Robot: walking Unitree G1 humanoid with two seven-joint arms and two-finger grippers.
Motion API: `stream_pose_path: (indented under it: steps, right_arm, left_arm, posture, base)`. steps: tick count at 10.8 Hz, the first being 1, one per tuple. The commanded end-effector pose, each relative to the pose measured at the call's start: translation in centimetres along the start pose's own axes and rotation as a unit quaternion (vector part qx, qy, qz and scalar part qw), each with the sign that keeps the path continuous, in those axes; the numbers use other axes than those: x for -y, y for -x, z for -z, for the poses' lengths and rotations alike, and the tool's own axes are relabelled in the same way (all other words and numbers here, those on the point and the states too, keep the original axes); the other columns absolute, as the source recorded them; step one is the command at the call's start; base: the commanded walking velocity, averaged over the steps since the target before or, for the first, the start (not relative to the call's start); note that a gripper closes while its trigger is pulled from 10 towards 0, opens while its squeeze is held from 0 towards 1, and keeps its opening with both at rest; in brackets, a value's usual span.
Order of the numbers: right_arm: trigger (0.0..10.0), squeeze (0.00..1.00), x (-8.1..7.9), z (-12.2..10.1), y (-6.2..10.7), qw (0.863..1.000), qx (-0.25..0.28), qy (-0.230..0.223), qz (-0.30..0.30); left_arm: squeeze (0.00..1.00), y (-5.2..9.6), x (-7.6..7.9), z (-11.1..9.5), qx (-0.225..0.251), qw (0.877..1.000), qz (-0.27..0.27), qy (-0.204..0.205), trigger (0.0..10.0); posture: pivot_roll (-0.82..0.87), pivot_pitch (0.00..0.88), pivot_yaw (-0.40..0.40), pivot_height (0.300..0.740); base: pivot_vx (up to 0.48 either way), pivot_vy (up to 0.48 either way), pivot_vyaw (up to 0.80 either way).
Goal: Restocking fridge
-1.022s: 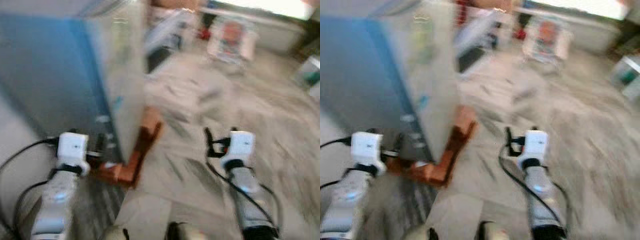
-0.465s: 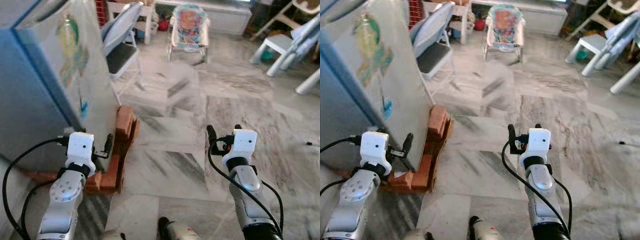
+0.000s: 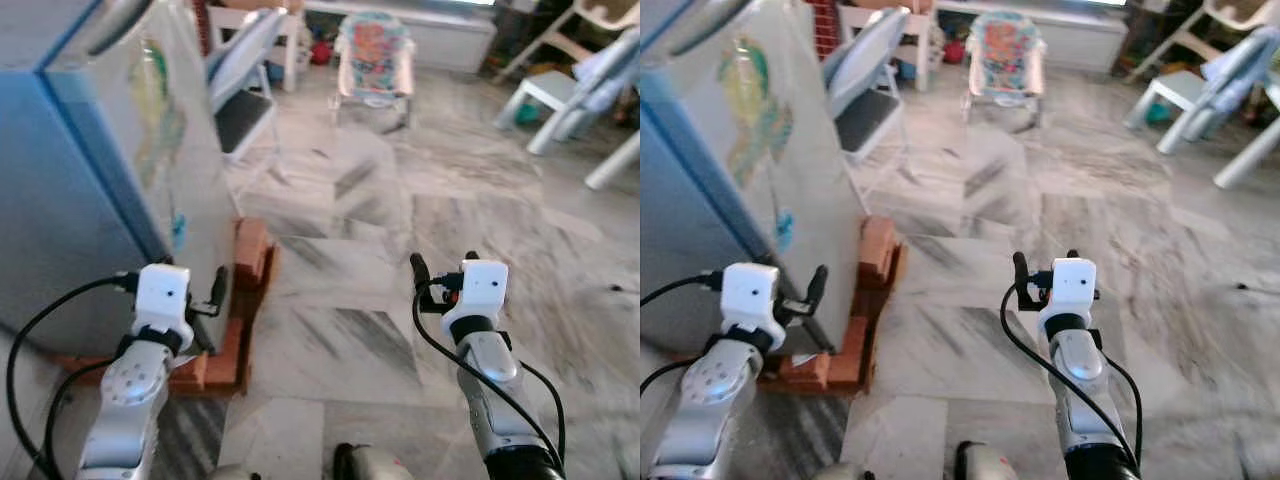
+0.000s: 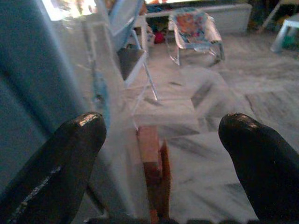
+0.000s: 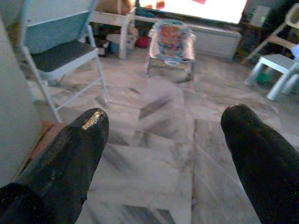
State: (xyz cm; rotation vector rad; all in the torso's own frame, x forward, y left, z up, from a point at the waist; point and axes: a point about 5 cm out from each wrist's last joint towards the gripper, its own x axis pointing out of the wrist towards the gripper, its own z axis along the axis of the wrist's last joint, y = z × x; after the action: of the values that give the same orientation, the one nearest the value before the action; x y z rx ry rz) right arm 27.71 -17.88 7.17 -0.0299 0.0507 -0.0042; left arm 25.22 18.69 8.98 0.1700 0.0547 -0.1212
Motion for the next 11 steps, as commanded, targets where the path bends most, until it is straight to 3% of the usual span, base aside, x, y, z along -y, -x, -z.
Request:
stream_pose_path:
  steps: [1, 8, 11]
  right_arm:
    - [10.0, 0.0, 0.04, -0.04, -0.03, 1.0, 0.002, 0.001, 0.003]
    - [10.0, 0.0, -0.01, -0.13, -0.14, 1.0, 0.003, 0.002, 0.001]
    - [10.0, 0.0, 0.06, -0.11, -0.18, 1.0, 0.003, 0.004, 0.003]
  left_arm:
    - [0.0, 0.12, 0.07, 0.02, -0.003, 1.0, 0.002, -0.002, 10.0]
    - [0.0, -0.03, 0.39, -0.01, 0.0, 1.0, 0.001, 0.0, 10.0]
    - [0.0, -0.09, 0.8, -0.08, 0.003, 1.0, 0.008, -0.001, 10.0]
  posture:
    - [0.12, 0.088, -0.042, 0.74]
    - [0.11, 0.092, -0.044, 0.74]
    - [0.11, 0.093, -0.044, 0.74]
  base:
    - [0.0, 0.0, 0.0]
    - [0.0, 0.275, 0.0]
    - [0.0, 0.0, 0.0]
